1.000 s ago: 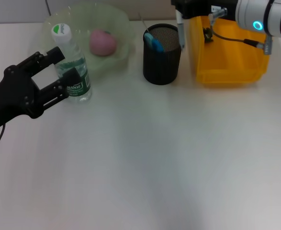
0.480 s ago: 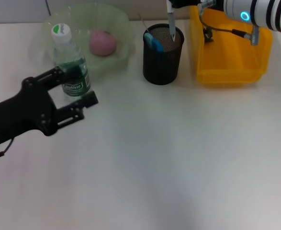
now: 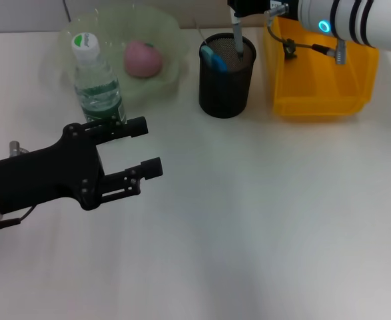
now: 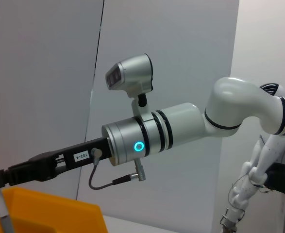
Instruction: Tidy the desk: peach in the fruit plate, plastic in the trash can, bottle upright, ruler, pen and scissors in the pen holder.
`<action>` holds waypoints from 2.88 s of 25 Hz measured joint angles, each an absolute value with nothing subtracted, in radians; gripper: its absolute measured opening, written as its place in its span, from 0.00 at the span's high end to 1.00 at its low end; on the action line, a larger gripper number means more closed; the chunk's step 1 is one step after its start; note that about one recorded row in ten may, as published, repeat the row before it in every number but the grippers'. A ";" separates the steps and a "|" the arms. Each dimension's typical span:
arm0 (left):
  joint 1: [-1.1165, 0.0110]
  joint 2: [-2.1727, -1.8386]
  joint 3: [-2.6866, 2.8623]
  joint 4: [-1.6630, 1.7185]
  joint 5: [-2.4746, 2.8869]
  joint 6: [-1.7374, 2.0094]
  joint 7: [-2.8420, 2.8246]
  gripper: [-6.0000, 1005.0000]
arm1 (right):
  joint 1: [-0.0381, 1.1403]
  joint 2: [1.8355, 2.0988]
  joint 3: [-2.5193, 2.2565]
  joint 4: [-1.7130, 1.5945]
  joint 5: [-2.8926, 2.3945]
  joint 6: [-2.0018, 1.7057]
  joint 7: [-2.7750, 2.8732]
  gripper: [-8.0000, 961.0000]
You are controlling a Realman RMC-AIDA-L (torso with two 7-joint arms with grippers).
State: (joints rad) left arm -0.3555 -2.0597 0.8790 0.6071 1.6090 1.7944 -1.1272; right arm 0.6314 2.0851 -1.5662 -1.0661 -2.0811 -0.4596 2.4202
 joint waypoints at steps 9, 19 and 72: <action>-0.357 -2.059 0.883 0.607 1.609 1.798 -1.127 0.31 | 0.639 2.084 -1.598 -1.019 -2.085 -0.438 2.417 0.80; -0.351 -2.060 0.885 0.607 1.611 1.808 -1.123 0.31 | 0.608 2.087 -1.610 -1.036 -2.081 -0.434 2.395 0.73; -0.283 -2.059 0.945 0.606 1.663 1.849 -1.027 0.30 | 0.298 2.083 -1.004 -0.796 -1.683 -1.866 1.324 0.15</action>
State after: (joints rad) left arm -0.2826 -2.0588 0.9446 0.6057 1.6627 1.8490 -1.0268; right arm 0.2980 2.0826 -1.0044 -0.7955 -1.6834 -1.8662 1.3241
